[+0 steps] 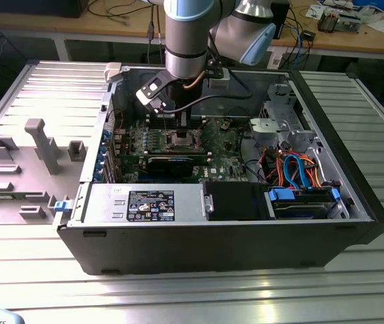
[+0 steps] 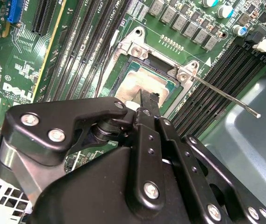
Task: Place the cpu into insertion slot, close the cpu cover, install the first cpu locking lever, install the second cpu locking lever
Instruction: 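Close the cpu cover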
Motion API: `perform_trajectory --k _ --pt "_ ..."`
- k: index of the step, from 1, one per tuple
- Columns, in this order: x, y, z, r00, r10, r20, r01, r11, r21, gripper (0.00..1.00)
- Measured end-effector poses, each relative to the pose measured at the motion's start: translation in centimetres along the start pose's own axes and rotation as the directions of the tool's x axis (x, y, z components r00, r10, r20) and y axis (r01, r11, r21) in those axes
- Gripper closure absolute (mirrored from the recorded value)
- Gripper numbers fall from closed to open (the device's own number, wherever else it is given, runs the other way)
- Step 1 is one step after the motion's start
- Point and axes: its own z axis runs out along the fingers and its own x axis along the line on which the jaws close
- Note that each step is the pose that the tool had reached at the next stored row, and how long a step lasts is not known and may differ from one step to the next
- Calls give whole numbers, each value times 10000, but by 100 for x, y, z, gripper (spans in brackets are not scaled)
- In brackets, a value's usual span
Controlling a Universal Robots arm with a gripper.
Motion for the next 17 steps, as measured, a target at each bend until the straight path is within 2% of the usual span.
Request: perform_trajectory --k 17 --pt "0 7 -8 10000 2 1 -2 10000 80 89"
